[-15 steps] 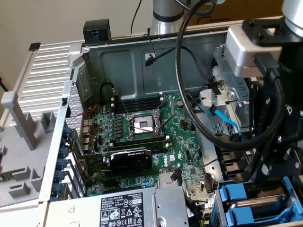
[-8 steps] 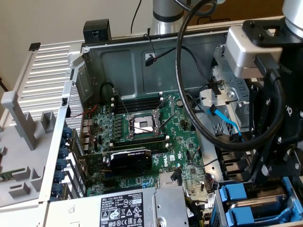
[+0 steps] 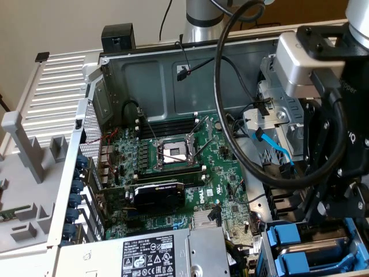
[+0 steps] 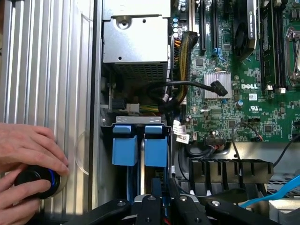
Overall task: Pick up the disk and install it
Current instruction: 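Insert the second disk wire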
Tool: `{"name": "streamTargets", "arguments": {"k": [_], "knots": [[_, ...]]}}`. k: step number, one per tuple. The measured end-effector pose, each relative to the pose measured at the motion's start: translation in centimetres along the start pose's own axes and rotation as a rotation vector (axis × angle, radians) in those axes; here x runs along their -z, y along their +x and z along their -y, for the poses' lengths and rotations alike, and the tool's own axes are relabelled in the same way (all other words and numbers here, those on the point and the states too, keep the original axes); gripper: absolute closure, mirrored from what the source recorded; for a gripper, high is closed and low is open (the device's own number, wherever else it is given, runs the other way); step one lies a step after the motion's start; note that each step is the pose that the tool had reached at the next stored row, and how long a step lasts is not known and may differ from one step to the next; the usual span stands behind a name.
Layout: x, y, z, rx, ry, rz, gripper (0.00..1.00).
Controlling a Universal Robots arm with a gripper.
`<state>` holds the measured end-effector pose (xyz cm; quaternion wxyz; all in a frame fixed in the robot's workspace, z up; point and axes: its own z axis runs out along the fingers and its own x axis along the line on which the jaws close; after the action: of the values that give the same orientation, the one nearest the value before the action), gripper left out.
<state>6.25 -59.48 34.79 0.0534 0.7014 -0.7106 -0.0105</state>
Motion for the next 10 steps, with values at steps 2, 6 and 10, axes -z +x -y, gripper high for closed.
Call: {"name": "streamTargets", "arguments": {"k": [2,6,10], "knots": [[0.0,0.0,0.0,-0.001,-0.0001,0.0001,0.84],[0.0,0.04,0.03,-0.001,-0.0001,0.0001,0.84],[0.0,0.1,0.07,-0.001,-0.0002,0.0001,0.84]]}}
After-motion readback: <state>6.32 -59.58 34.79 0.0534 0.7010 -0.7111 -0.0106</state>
